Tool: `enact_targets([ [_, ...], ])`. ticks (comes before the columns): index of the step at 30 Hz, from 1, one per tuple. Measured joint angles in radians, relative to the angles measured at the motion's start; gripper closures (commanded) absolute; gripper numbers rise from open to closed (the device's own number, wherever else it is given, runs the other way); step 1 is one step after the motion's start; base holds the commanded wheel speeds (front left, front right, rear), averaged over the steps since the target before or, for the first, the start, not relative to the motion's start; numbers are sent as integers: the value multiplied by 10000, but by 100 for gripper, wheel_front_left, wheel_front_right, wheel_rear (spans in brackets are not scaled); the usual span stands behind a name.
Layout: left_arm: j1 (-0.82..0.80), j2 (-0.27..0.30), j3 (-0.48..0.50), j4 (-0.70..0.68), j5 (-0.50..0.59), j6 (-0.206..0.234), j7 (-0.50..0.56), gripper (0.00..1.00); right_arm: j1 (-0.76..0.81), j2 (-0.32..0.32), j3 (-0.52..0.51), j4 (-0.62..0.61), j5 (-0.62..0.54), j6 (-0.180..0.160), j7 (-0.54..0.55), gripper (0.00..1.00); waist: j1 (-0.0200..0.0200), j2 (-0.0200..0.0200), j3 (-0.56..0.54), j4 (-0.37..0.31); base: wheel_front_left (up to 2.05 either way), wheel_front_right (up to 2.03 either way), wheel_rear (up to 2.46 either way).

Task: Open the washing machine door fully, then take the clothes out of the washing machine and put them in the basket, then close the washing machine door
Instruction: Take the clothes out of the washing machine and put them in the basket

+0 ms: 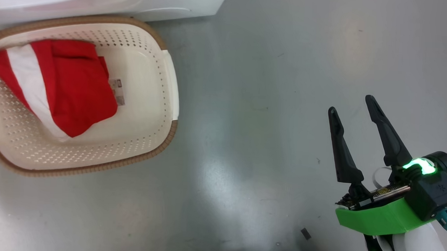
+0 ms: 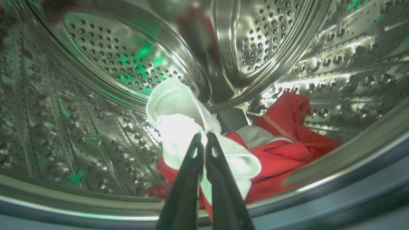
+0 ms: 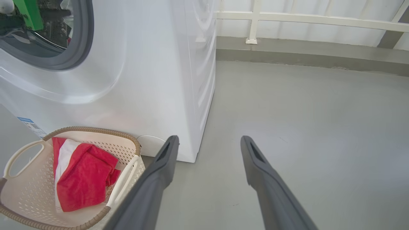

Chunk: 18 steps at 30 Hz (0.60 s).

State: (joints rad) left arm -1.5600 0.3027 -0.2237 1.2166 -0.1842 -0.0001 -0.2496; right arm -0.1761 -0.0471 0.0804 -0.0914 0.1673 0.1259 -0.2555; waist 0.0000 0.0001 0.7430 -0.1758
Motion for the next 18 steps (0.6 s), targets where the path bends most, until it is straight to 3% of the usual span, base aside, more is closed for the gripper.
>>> enact_targets([
  [18, 3125, -73, 633, -4178, -378, -6, -48, 100, -621, -13, 146, 508, 2, 0, -2, 0, 0, 0, -917, 597, 0, 0, 0],
])
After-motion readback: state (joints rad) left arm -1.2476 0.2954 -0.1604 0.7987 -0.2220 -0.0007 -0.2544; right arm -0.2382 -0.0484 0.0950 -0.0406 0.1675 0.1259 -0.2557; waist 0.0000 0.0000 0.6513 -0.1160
